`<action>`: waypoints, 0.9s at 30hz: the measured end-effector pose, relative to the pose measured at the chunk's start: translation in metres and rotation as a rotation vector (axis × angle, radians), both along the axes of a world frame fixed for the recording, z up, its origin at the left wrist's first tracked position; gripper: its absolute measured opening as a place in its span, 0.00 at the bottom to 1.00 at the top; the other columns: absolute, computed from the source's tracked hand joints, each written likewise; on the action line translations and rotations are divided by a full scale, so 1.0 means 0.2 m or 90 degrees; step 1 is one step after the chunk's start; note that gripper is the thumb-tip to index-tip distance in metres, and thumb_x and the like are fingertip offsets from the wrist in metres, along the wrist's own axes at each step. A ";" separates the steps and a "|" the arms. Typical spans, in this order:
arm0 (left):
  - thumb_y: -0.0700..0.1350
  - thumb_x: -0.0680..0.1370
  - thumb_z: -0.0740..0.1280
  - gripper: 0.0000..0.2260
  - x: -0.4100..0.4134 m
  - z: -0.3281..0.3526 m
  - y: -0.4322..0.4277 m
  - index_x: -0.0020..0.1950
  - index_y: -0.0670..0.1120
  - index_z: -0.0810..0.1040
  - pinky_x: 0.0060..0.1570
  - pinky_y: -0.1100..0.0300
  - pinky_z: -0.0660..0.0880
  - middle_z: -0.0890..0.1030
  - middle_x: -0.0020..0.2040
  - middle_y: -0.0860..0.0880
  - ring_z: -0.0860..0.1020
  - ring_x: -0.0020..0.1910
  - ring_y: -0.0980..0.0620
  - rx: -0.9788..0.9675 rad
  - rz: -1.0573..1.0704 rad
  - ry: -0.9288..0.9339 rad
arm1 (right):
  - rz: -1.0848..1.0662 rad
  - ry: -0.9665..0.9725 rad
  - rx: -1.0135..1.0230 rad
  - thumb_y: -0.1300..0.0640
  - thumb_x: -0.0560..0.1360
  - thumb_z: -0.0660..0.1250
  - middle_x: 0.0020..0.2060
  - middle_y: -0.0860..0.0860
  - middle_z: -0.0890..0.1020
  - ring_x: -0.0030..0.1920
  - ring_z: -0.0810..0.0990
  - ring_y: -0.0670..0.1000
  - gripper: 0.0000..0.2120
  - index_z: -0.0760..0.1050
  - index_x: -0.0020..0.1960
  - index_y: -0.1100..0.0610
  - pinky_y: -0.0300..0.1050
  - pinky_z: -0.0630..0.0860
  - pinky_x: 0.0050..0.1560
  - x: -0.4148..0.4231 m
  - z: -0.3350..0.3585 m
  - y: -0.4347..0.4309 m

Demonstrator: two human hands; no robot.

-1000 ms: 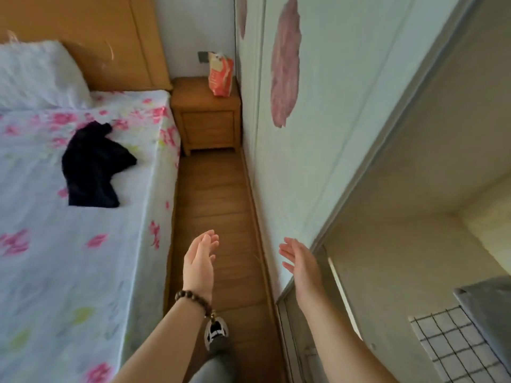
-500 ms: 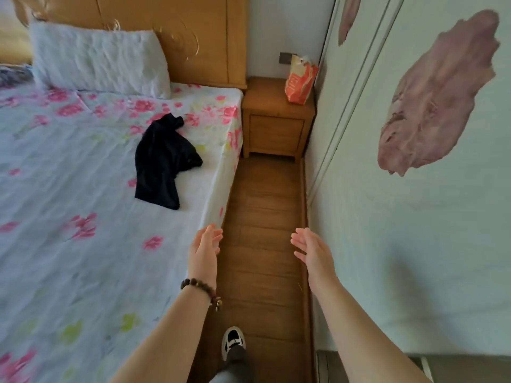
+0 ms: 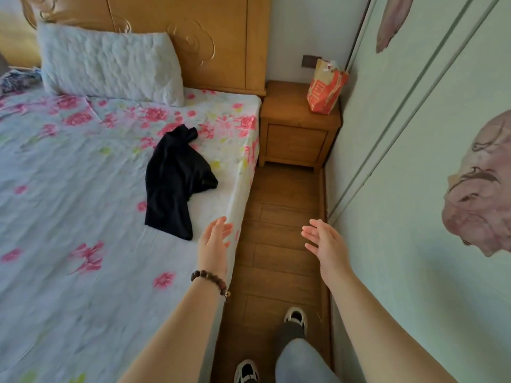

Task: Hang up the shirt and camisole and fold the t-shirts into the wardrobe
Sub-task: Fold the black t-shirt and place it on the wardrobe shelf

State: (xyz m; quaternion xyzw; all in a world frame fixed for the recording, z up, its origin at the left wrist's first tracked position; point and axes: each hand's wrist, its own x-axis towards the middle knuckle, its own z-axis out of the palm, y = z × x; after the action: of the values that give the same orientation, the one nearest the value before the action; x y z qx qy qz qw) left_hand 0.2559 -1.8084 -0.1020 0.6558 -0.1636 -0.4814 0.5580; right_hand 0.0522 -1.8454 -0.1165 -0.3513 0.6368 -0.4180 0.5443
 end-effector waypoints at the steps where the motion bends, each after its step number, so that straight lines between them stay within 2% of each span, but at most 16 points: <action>1: 0.50 0.81 0.59 0.14 0.00 0.00 -0.05 0.62 0.45 0.75 0.64 0.49 0.71 0.78 0.56 0.45 0.76 0.59 0.48 0.001 0.003 0.002 | 0.008 0.004 0.003 0.50 0.81 0.57 0.52 0.51 0.82 0.54 0.80 0.49 0.10 0.76 0.55 0.50 0.51 0.76 0.60 0.01 -0.01 -0.06; 7: 0.49 0.82 0.58 0.13 0.03 -0.04 -0.44 0.62 0.44 0.74 0.63 0.52 0.71 0.78 0.57 0.45 0.76 0.59 0.48 0.000 0.054 -0.016 | 0.062 0.014 0.007 0.49 0.81 0.56 0.50 0.48 0.82 0.54 0.80 0.48 0.10 0.76 0.50 0.47 0.50 0.76 0.60 0.07 -0.08 -0.51; 16: 0.49 0.82 0.58 0.14 0.08 0.01 -1.18 0.64 0.45 0.75 0.64 0.49 0.72 0.79 0.57 0.46 0.77 0.58 0.50 -0.038 0.162 -0.062 | 0.144 0.036 -0.002 0.49 0.81 0.57 0.50 0.48 0.82 0.53 0.80 0.47 0.11 0.77 0.54 0.51 0.49 0.77 0.59 0.11 -0.01 -1.43; 22: 0.48 0.82 0.59 0.10 0.17 -0.01 -1.40 0.59 0.48 0.76 0.62 0.50 0.73 0.80 0.55 0.48 0.77 0.58 0.51 -0.019 0.245 -0.054 | 0.249 0.047 -0.007 0.49 0.81 0.58 0.49 0.47 0.82 0.52 0.81 0.47 0.11 0.77 0.54 0.51 0.47 0.77 0.57 0.30 0.00 -1.78; 25: 0.48 0.82 0.59 0.12 0.26 -0.03 -1.48 0.62 0.45 0.75 0.61 0.51 0.74 0.80 0.56 0.47 0.77 0.58 0.50 -0.004 0.293 -0.059 | 0.307 0.029 0.000 0.49 0.81 0.58 0.49 0.48 0.82 0.52 0.81 0.47 0.10 0.77 0.52 0.50 0.46 0.77 0.56 0.45 -0.02 -1.91; 27: 0.48 0.82 0.58 0.14 0.34 -0.05 -1.53 0.64 0.45 0.75 0.61 0.51 0.74 0.80 0.56 0.48 0.77 0.57 0.51 0.004 0.319 -0.067 | 0.353 0.016 0.006 0.49 0.81 0.58 0.49 0.48 0.82 0.52 0.81 0.47 0.11 0.77 0.54 0.51 0.46 0.77 0.56 0.55 -0.06 -2.00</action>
State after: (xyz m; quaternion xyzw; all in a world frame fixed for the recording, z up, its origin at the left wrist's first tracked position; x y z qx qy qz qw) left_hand 0.3235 -2.1153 -0.1114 0.7021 -0.0234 -0.2936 0.6483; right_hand 0.1621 -2.2459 -0.1276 -0.5149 0.5251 -0.2459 0.6315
